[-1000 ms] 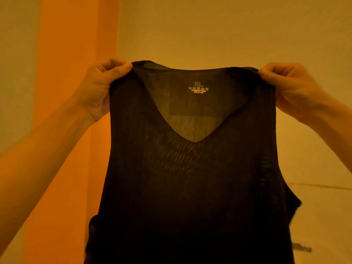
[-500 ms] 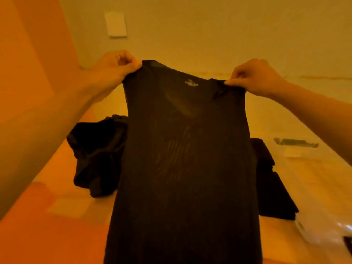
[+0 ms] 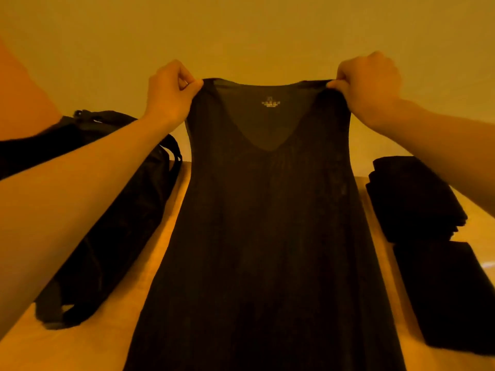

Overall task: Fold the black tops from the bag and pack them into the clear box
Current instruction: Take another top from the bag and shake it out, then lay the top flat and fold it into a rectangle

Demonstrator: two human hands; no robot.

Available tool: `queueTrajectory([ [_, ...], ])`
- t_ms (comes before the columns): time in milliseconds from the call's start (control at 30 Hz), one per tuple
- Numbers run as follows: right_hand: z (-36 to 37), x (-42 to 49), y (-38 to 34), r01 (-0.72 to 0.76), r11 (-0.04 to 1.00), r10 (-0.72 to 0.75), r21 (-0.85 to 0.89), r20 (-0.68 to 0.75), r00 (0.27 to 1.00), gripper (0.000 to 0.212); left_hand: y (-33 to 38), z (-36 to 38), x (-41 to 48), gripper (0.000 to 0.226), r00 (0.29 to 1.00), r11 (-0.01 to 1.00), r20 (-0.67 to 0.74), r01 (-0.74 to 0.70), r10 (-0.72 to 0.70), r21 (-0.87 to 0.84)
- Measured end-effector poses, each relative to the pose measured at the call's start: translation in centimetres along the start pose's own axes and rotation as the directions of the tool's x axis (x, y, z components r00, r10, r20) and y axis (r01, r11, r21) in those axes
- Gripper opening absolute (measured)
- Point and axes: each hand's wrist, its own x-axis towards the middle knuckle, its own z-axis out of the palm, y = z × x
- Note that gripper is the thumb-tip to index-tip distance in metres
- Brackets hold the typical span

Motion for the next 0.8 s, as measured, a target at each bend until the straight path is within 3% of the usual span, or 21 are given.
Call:
queueTrajectory([
  [100,0.8,0.9,0.9,0.009,0.997,-0.013,-0.078,-0.056,0.998,0.041,-0.2,1.7,1.6,0.03,0.999,0.999,-0.026,-0.031,0.032,0.007],
  [333,3.1,2.1,1.6,-0.012,0.984,0.009,-0.177,-0.014,1.0,0.042,-0.1,4.7,2.7,0.025,0.995,0.996,-0.071,-0.068,0.072,0.064],
  [400,3.8,1.6,1.1,-0.005,0.974,0.017,-0.226,0.054,0.998,0.04,-0.1,5.3,1.6,0.016,0.998,0.992,-0.003,-0.07,0.07,0.104],
  [467,3.9,0.1,-0.3,0.006,0.978,0.027,-0.207,0.157,0.987,0.035,0.6,5.9,-1.0,0.037,0.991,0.974,0.103,-0.102,0.083,0.202],
  [533,3.4,-2.9,-2.3,0.024,0.999,-0.012,-0.034,0.312,0.95,0.036,2.3,5.9,-5.7,0.044,0.96,0.932,0.268,-0.167,0.08,0.321],
  [600,2.5,-8.2,-4.7,-0.018,0.979,-0.086,0.201,0.5,0.862,0.038,4.5,5.4,-12.3,0.056,0.89,0.915,0.455,-0.194,0.012,0.354],
  [667,1.7,-15.5,-7.3,-0.075,0.949,-0.139,0.306,0.62,0.772,0.046,6.0,4.3,-19.3,0.074,0.825,0.904,0.557,-0.163,-0.095,0.395],
  [800,1.4,-26.8,-10.0,-0.132,0.979,0.011,0.154,0.609,0.793,0.065,5.1,2.7,-29.0,0.079,0.794,0.802,0.551,-0.143,-0.257,0.58],
])
